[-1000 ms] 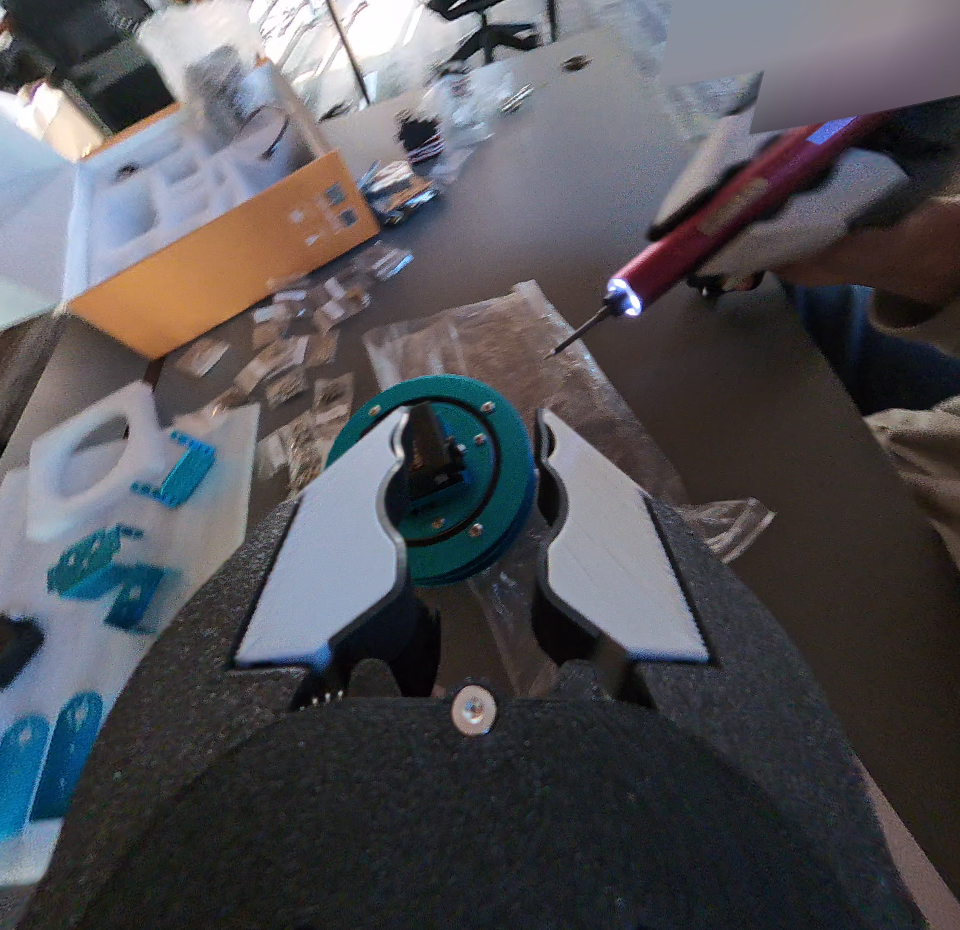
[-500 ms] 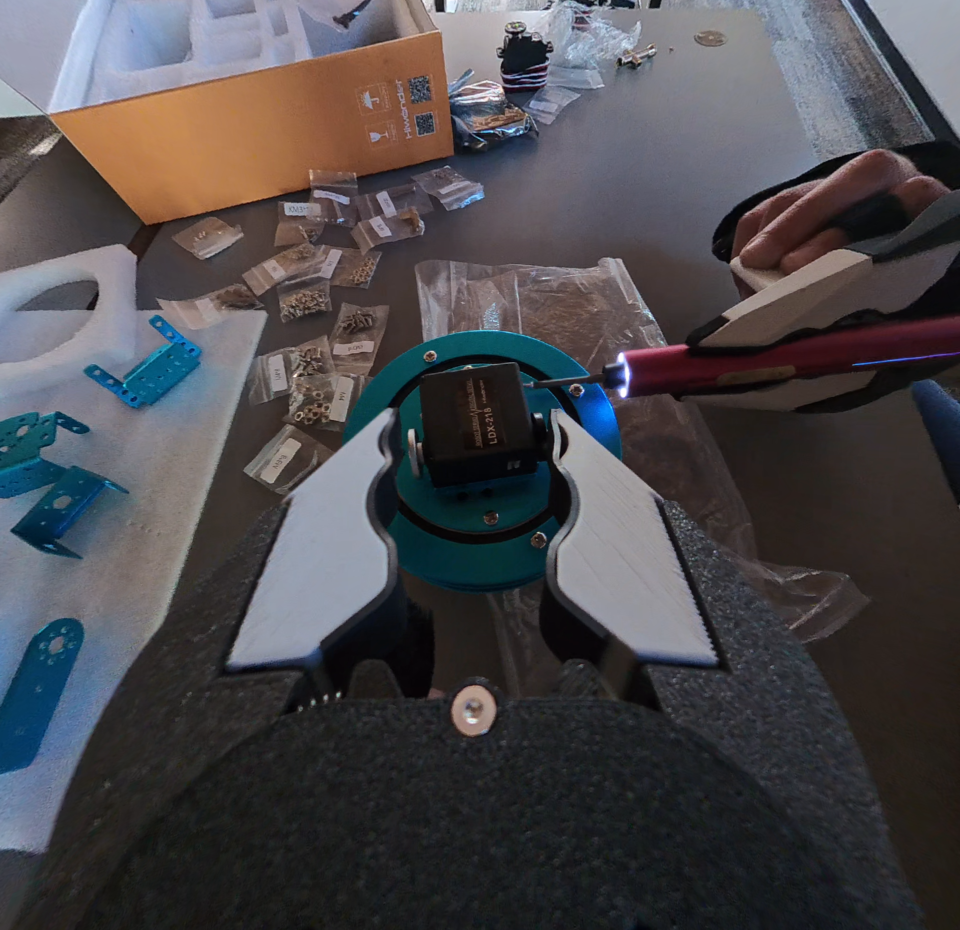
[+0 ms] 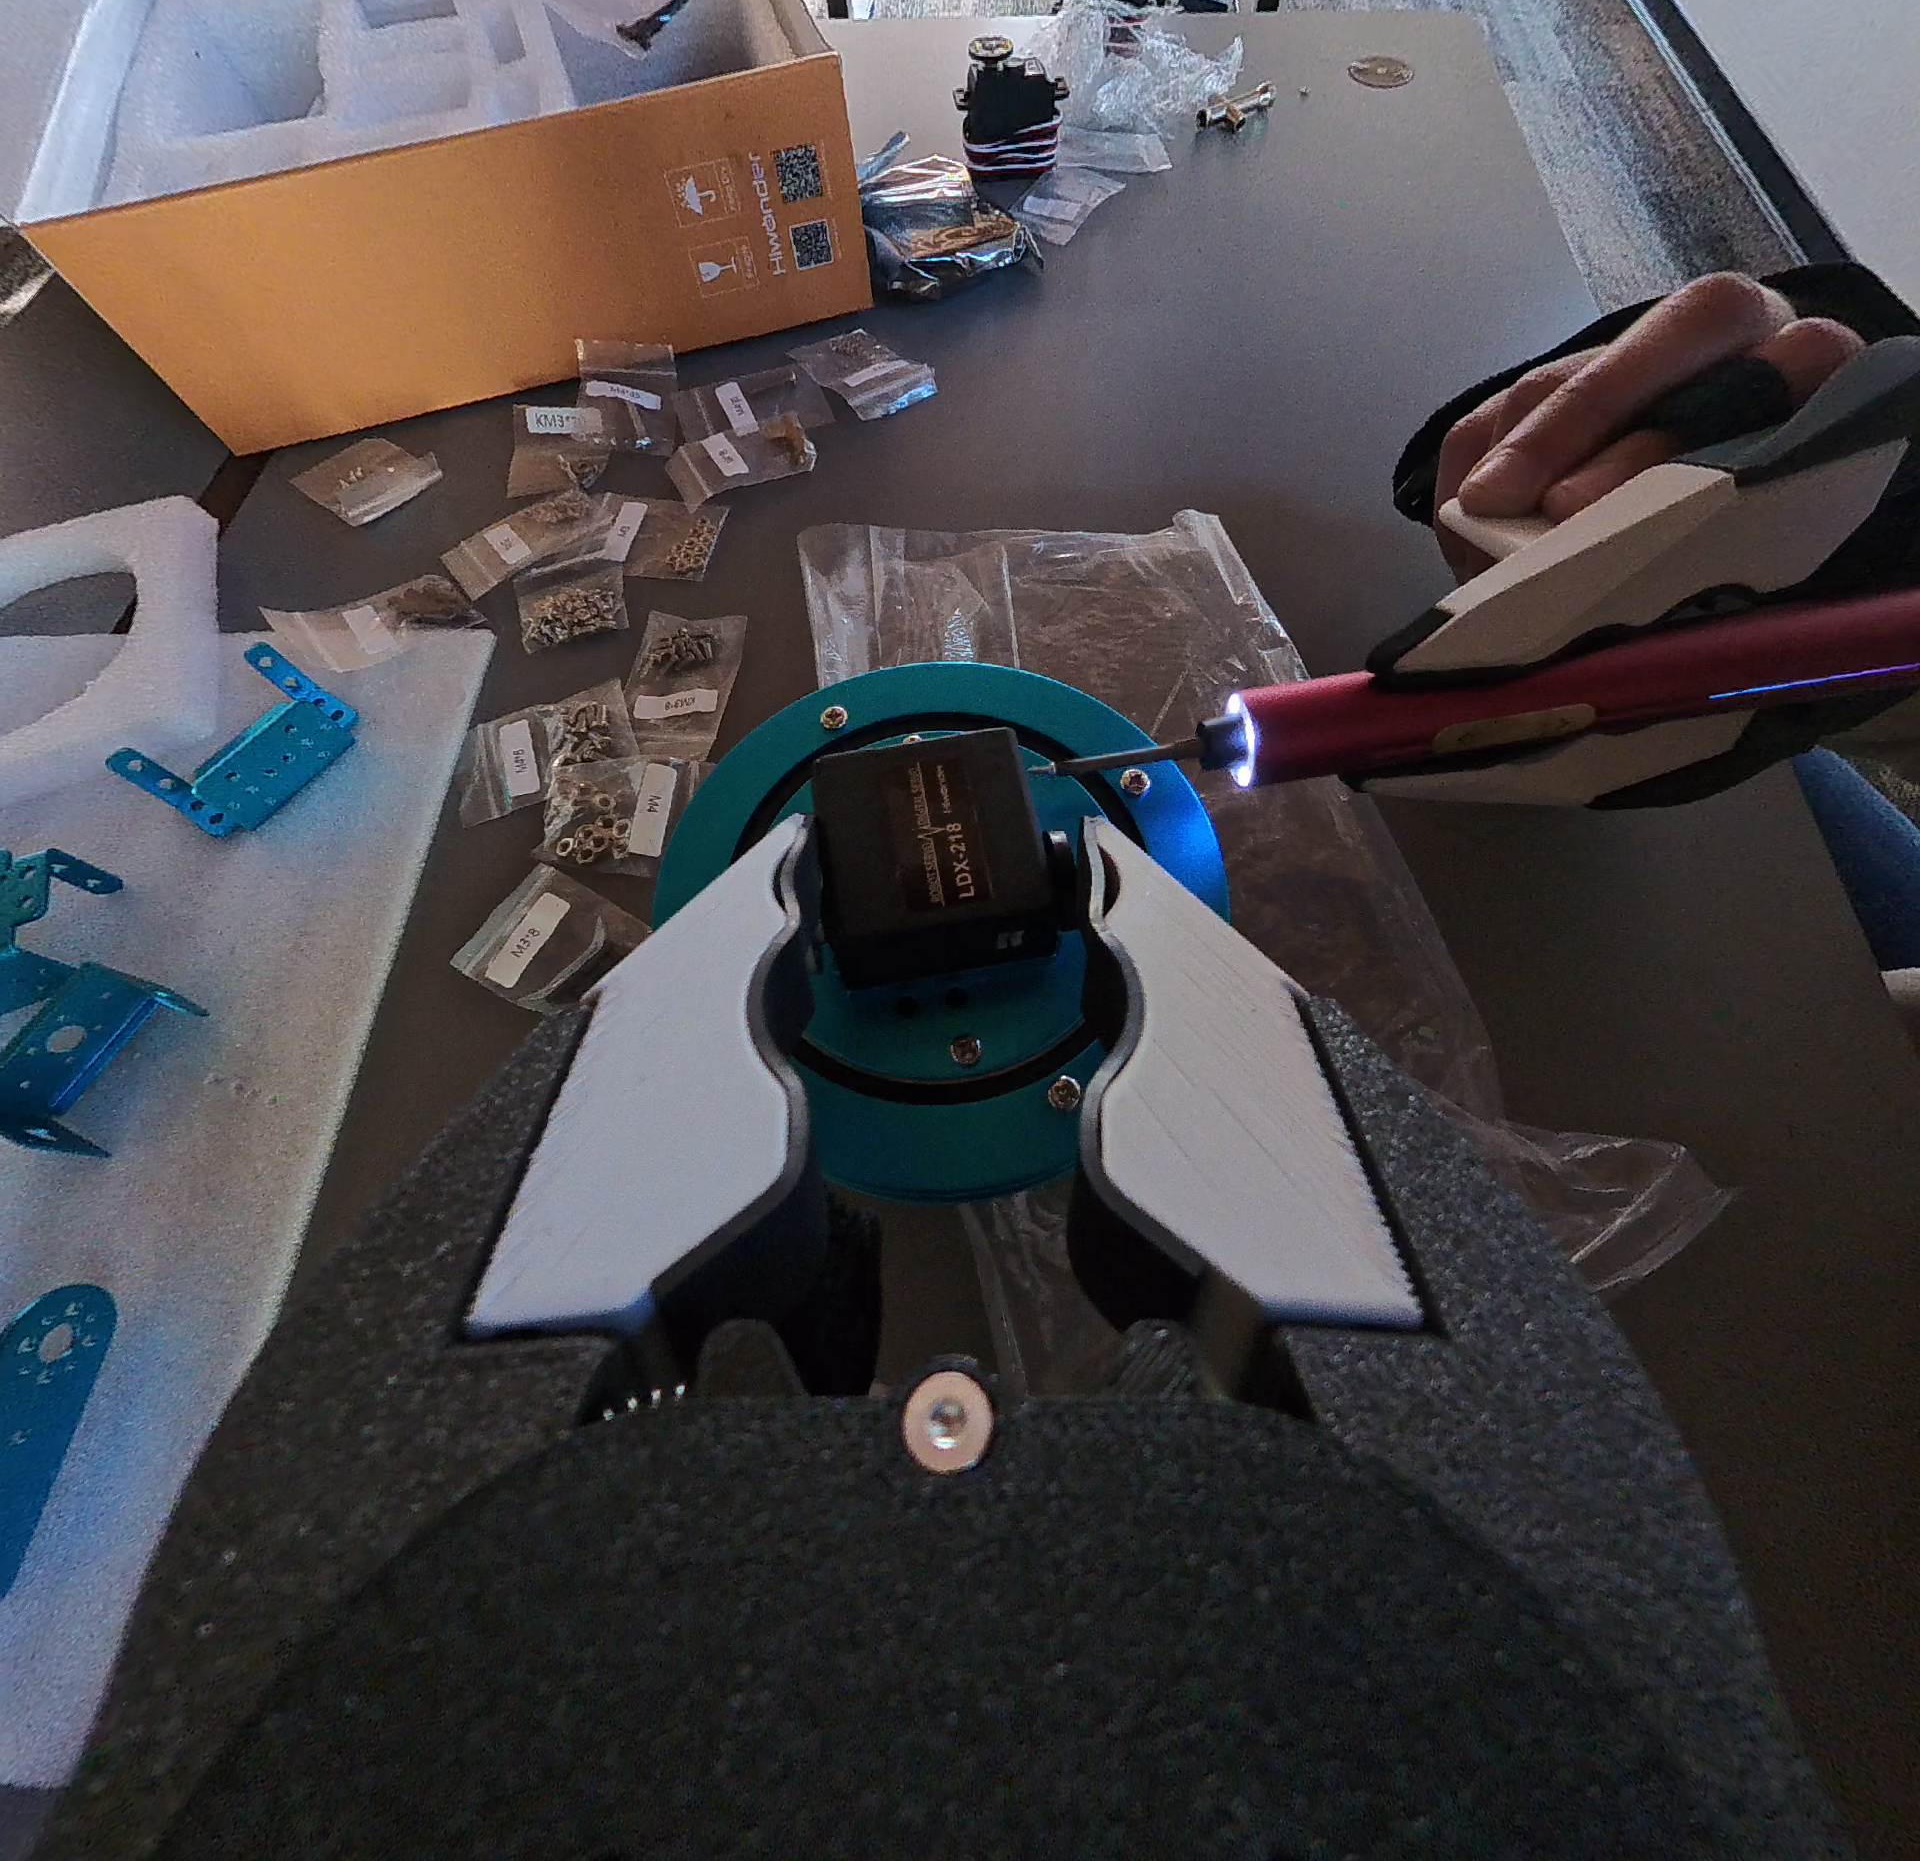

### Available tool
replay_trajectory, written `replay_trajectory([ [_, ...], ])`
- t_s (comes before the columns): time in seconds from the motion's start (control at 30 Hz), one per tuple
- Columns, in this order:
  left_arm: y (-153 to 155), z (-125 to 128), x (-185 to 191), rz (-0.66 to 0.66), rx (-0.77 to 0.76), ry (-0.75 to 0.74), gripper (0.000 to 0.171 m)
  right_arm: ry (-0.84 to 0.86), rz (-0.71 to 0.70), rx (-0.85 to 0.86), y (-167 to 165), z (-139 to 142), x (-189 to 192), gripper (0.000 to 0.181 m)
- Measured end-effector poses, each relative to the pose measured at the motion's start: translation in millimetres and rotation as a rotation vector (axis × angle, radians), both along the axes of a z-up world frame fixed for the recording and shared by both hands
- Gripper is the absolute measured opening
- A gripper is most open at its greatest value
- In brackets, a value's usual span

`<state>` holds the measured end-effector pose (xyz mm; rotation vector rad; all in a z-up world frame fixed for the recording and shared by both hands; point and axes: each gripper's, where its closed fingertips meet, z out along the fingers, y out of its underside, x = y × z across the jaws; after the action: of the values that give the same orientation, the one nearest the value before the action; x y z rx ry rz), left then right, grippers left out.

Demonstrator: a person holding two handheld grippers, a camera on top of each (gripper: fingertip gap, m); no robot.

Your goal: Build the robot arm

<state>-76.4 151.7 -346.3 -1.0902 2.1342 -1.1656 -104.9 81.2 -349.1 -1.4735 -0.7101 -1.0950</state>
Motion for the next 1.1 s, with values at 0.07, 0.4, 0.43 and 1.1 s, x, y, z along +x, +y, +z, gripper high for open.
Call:
replay_trajectory([
  [0.07,0.0,0.1,0.0,-0.001,0.0,-0.001,0.05,0.009,0.001,0.0,0.2,0.1,0.5,0.019],
  [0.4,0.1,0.2,0.0,-0.004,-0.002,-0.003,0.05,0.012,0.004,-0.004,1.4,-0.3,0.2,0.019],
  [0.43,0.1,0.3,0.0,-0.004,-0.001,-0.003,0.05,0.01,0.003,-0.005,1.4,-0.6,0.0,0.019],
  [1.1,-0.4,0.0,-0.7,-0.009,0.004,-0.002,0.05,0.031,0.009,0.004,1.5,1.6,0.6,0.019],
])
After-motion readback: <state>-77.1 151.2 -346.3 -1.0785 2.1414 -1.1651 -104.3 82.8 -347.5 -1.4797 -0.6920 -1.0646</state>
